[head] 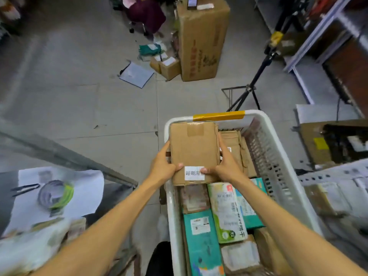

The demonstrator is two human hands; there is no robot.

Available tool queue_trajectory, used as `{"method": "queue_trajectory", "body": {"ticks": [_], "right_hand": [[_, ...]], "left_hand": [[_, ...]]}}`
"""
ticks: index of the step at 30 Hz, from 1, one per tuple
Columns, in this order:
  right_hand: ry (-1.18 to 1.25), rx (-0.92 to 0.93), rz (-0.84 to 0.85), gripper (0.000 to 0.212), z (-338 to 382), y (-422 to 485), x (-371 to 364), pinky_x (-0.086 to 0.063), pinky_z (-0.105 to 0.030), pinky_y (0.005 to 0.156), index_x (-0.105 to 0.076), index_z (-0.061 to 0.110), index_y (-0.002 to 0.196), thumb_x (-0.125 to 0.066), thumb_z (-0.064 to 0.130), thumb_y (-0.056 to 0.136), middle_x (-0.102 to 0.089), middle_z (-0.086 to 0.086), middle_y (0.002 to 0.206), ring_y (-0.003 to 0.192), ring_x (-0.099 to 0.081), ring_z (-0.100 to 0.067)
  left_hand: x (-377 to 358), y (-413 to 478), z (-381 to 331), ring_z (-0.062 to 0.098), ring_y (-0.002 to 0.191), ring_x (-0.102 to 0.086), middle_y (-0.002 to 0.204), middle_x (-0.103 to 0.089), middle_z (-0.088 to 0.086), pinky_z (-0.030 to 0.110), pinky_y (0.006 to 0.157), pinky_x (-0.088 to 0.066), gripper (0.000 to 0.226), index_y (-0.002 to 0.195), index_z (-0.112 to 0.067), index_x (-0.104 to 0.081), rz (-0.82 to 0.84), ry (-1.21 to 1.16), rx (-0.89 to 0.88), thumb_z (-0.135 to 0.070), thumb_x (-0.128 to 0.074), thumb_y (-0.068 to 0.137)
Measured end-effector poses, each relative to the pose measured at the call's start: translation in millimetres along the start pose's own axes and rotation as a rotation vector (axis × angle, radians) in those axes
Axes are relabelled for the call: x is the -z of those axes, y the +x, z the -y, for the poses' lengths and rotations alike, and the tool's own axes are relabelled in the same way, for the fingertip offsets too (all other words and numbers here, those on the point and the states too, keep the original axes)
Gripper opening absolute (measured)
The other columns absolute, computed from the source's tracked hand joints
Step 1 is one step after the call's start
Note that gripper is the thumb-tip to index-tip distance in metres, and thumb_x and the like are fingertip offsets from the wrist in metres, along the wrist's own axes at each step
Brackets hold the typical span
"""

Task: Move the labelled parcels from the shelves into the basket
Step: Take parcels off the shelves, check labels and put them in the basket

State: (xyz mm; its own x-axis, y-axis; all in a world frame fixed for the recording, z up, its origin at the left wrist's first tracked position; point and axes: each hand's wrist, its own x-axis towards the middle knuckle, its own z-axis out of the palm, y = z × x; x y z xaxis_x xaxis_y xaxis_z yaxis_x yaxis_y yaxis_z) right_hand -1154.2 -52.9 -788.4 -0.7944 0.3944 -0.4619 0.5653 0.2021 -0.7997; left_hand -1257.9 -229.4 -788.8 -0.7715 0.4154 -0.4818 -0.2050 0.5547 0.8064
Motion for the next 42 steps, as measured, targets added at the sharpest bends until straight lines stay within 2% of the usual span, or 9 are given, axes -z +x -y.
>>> {"method": "queue_trajectory", "body": {"ticks": [2,4,8,16,24,28,34,40,42], "right_hand": [[-0.005,-0.001,-0.010,0.133,-2,20,-9,-0.042,-0.049,0.106,-0.003,0.049,0.150,-0.088,0.043,0.048,-0.043,0.007,0.147,0.130,-0.045,-0.020],[-0.044,0.011,-0.043,0.121,1,37,-17,-0.042,-0.050,0.105,-0.009,0.051,0.149,-0.083,0.047,0.054,-0.043,0.010,0.147,0.130,-0.046,-0.021],[-0.094,0.003,-0.104,0.107,1,56,-19,-0.043,-0.048,0.102,-0.017,0.044,0.151,-0.084,0.029,0.068,-0.050,0.007,0.141,0.124,-0.050,-0.020],[-0.192,-0.003,-0.119,0.107,-2,62,-21,-0.042,-0.051,0.101,-0.011,0.042,0.153,-0.081,0.038,0.071,-0.048,0.001,0.144,0.126,-0.047,-0.025],[-0.233,0.039,-0.083,0.097,16,37,-14,-0.043,-0.048,0.102,-0.011,0.033,0.154,-0.073,0.040,0.080,-0.048,-0.004,0.144,0.127,-0.047,-0.028],[-0.262,0.167,-0.059,0.071,22,3,0,-0.041,-0.044,0.103,-0.026,0.024,0.151,-0.062,0.038,0.091,-0.047,-0.004,0.145,0.131,-0.044,-0.025],[-0.553,0.327,0.093,0.065,52,-61,36,-0.039,-0.040,0.103,-0.036,0.005,0.144,-0.057,0.042,0.094,-0.047,-0.016,0.143,0.130,-0.044,-0.030],[-0.834,0.556,0.238,0.063,91,-145,64,-0.040,-0.036,0.102,-0.044,0.005,0.141,-0.060,0.041,0.092,-0.047,-0.012,0.144,0.129,-0.046,-0.029],[-0.965,0.630,0.247,0.063,109,-171,64,-0.045,-0.042,0.099,-0.050,0.011,0.136,-0.062,0.049,0.087,-0.053,-0.011,0.137,0.121,-0.052,-0.030]], "left_hand": [[1,23,7,0.021,0.108,-0.057,0.113,-0.056,-0.004,0.046,0.093,-0.051,0.085,0.146,-0.033,-0.031,-0.033,0.052,-0.010,-0.010,-0.076,0.077],[2,42,13,0.017,0.103,-0.059,0.113,-0.062,-0.002,0.034,0.092,-0.050,0.074,0.143,-0.027,-0.040,-0.109,0.108,-0.040,-0.011,-0.074,0.079],[3,58,19,0.008,0.088,-0.057,0.100,-0.061,-0.010,0.023,0.078,-0.044,0.063,0.134,-0.024,-0.052,-0.203,0.104,-0.052,-0.013,-0.077,0.077],[-1,70,26,0.013,0.088,-0.065,0.101,-0.065,-0.004,0.033,0.084,-0.055,0.067,0.136,-0.020,-0.051,-0.207,-0.015,0.021,-0.004,-0.077,0.076],[6,45,-2,0.025,0.115,-0.053,0.129,-0.049,0.005,0.045,0.097,-0.046,0.075,0.143,-0.023,-0.036,-0.173,0.379,-0.048,-0.025,-0.075,0.078],[11,7,-18,0.023,0.113,-0.054,0.123,-0.056,0.004,0.042,0.096,-0.046,0.067,0.135,-0.019,-0.047,-0.191,0.486,-0.102,-0.025,-0.078,0.076],[2,-89,-31,0.025,0.112,-0.059,0.119,-0.064,0.008,0.041,0.095,-0.049,0.052,0.125,-0.012,-0.059,-0.314,0.548,-0.145,-0.025,-0.078,0.078],[-8,-190,-49,0.023,0.109,-0.059,0.119,-0.063,0.006,0.041,0.092,-0.050,0.054,0.124,-0.013,-0.058,-0.396,0.610,-0.133,-0.023,-0.080,0.076],[-1,-225,-54,0.023,0.107,-0.060,0.118,-0.064,0.007,0.043,0.090,-0.051,0.051,0.122,-0.014,-0.059,-0.401,0.625,-0.120,-0.019,-0.079,0.075]]}}
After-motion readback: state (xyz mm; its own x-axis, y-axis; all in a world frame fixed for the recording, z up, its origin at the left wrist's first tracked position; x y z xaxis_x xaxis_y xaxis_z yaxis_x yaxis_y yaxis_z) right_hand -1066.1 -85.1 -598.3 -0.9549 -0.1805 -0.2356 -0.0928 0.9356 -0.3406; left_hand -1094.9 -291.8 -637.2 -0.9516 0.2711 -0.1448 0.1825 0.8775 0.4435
